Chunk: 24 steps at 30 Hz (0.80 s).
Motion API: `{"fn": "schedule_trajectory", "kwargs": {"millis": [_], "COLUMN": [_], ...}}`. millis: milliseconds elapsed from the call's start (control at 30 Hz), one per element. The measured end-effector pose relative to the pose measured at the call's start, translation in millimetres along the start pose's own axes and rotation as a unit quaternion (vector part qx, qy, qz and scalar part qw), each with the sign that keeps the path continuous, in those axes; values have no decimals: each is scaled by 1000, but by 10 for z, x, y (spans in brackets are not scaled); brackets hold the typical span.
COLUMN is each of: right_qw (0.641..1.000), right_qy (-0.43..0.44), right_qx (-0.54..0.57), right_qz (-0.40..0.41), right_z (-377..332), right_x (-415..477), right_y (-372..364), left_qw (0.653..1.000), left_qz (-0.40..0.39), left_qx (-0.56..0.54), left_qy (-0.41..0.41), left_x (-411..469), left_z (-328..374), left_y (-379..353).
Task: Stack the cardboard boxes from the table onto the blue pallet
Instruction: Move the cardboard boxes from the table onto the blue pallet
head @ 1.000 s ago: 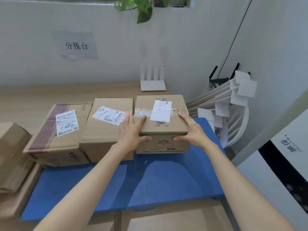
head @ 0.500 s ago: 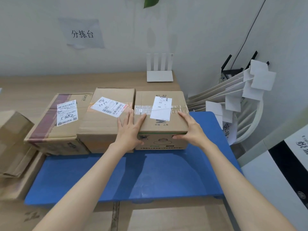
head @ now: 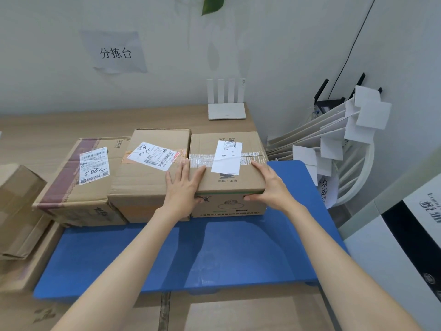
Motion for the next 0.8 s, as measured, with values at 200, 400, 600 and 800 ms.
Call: {"fn": "schedule_trajectory", "kwargs": {"millis": [200, 400, 600, 800], "right_qw": [997, 998, 995, 985], "right_qy": [-49, -24, 35, 137], "right_qx": [-12, -52, -89, -78], "right_qz": [-67, -14, 36, 72], "right_z": [-81, -535, -1356, -2385], "right_x": [34, 176, 381, 572], "right_y": [123, 409, 559, 229], "left_qw": [996, 975, 972, 960], "left_qz": [-51, -73, 35, 155], "left_qx": [-77, -212, -233, -228], "left_qy": [-6, -5, 10, 41], "left_x": [16, 38, -104, -528], "left_z": [-29, -182, -640, -1533], "left_y": [114, 512, 1247, 1933]}}
Point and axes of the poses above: each hand's wrist, its own x-axis towards the middle knuckle, its own y-axis out of the back of the hand, z = x × y, the point moved 3 cm from there along x, towards the middle knuckle, and after that the axes turned 4 degrees about y, right-handed, at the moved point
